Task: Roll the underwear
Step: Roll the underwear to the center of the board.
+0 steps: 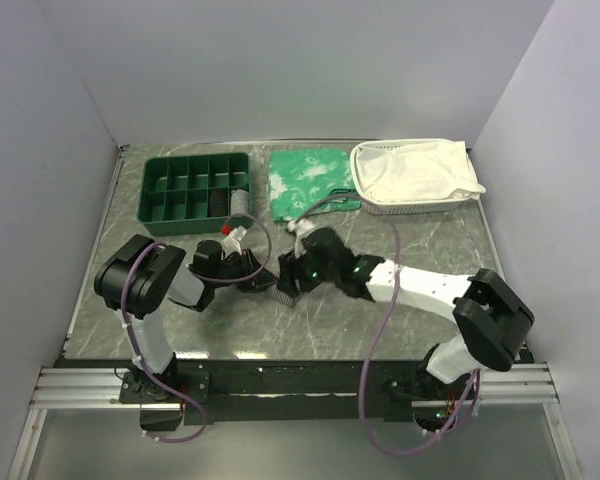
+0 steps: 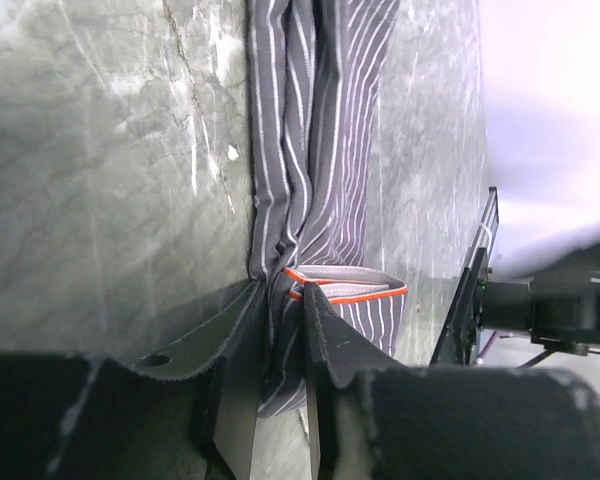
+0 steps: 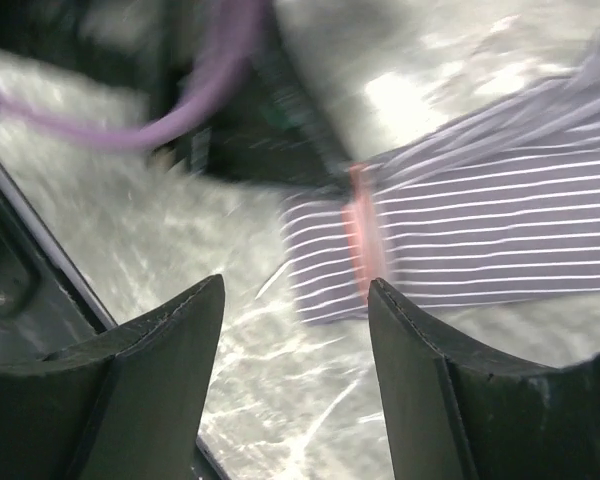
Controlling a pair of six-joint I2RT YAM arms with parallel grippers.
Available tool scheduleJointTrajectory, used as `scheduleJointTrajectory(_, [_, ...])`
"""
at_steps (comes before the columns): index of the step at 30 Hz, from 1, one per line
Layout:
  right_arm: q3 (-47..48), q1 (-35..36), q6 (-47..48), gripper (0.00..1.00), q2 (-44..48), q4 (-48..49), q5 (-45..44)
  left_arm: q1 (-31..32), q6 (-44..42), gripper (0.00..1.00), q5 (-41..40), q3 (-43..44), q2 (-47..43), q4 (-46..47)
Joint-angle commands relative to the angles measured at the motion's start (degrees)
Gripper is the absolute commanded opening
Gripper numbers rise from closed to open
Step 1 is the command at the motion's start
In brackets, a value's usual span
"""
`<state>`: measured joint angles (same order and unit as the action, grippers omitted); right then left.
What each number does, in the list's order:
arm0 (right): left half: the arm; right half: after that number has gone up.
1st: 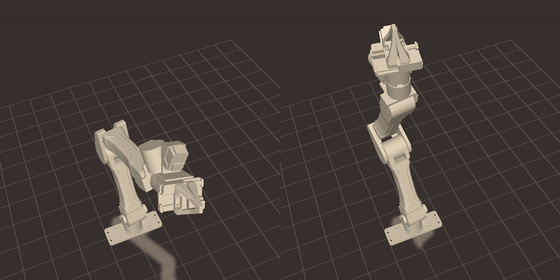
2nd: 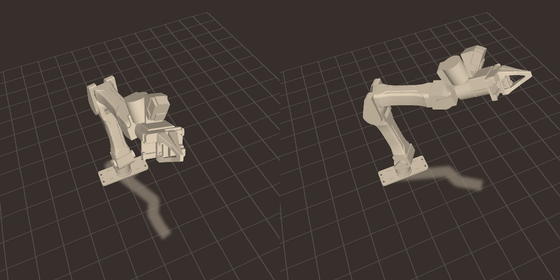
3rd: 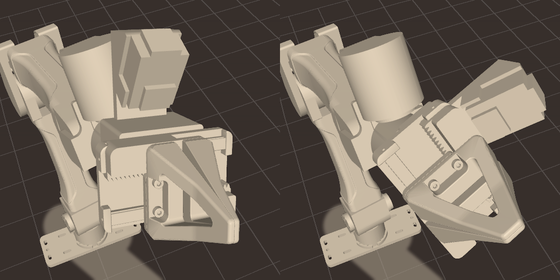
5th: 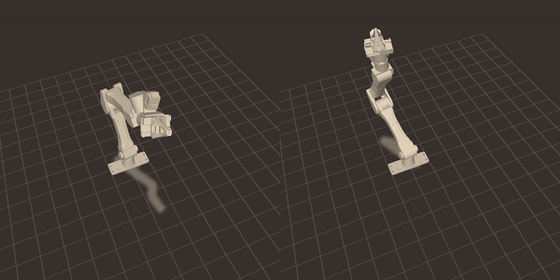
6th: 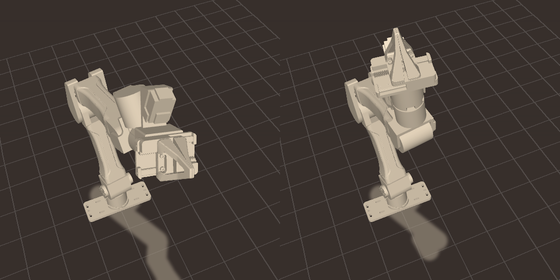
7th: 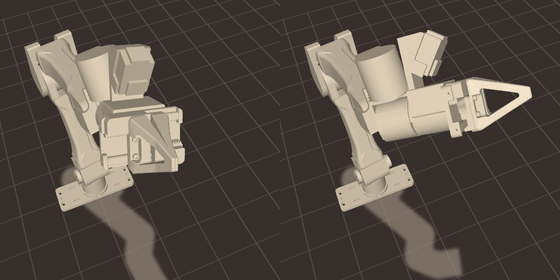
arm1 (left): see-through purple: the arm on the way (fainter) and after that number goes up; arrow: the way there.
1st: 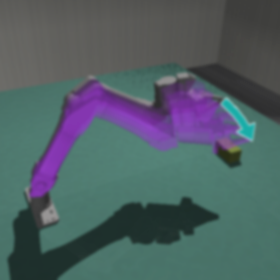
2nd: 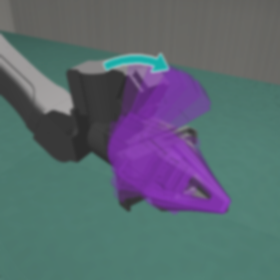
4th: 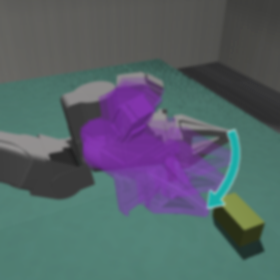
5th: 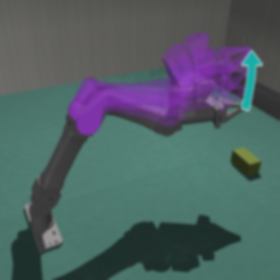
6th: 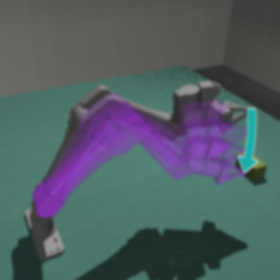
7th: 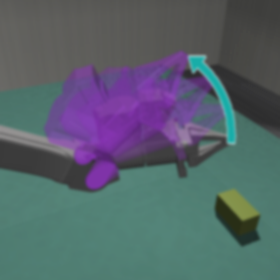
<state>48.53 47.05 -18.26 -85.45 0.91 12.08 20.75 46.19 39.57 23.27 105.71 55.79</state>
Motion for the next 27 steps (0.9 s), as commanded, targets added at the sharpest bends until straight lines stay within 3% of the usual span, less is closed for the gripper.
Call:
scheduleJointTrajectory(1, [2.0,8.7,6.7,0.67,0.6,-6.6,-20.5,1.3,-4.3,0.24,-4.9,1.6,0.7,-20.3])
scheduleJointTrajectory(9, [5.4,15.5,12.7,0.67,-4.1,-8.5,-32.7,1.5,-5.1,0.21,-5.6,5.7,-2.3,-30.9])
scheduleJointTrajectory(15, [8.5,18.2,16.2,0.68,-7.4,-9.5,-33.7,1.7,-6.1,0.21,-5.8,7.7,-3.5,-36.2])
scheduleJointTrajectory(27, [8.9,19.1,17.1,0.65,-12.8,-9.2,-34.9,1.7,-6.7,0.21,-5.3,7.8,-4.3,-37.7])
